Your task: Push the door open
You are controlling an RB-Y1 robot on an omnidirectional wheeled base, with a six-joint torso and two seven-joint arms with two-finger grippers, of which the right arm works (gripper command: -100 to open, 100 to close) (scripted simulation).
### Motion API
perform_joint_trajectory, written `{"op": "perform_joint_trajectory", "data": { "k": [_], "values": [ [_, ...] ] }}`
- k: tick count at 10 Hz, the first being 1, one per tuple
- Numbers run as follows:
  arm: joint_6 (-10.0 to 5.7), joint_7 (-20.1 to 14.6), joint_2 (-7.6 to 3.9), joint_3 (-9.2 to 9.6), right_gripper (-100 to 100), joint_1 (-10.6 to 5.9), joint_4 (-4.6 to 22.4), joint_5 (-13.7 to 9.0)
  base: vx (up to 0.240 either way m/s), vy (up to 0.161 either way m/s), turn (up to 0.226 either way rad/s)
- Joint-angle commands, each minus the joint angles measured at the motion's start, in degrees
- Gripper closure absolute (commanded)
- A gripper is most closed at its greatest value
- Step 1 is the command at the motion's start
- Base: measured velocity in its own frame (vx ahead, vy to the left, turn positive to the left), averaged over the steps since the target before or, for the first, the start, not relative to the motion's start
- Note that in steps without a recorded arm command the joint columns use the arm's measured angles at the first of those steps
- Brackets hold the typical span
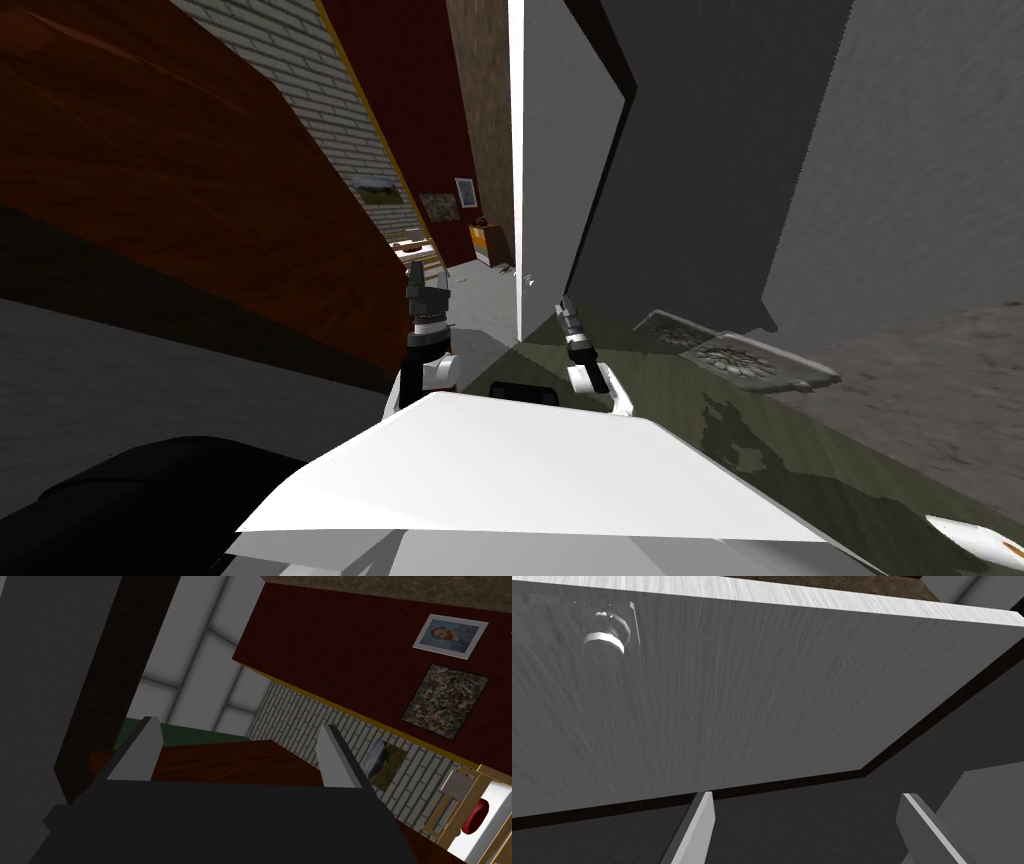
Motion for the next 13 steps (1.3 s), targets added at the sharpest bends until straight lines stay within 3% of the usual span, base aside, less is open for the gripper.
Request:
{"op": "perform_joint_trajectory", "data": {
  "k": [1, 8, 9, 13],
  "values": [
    [1.36, -1.45, 0.01, 1.12, -100, -0.98, 1.30, 1.42, 0.107, -0.163, 0.138],
    [3.93, -7.22, 0.95, 5.43, -100, -5.79, 10.91, 7.49, 0.103, -0.155, 0.121],
    [3.93, -7.22, 0.95, 5.43, -100, -5.79, 10.91, 7.49, 0.063, -0.130, 0.070],
    [5.08, -9.82, 1.85, 7.36, -100, -7.95, 15.24, 10.22, 0.066, -0.108, 0.091]
  ]
}}
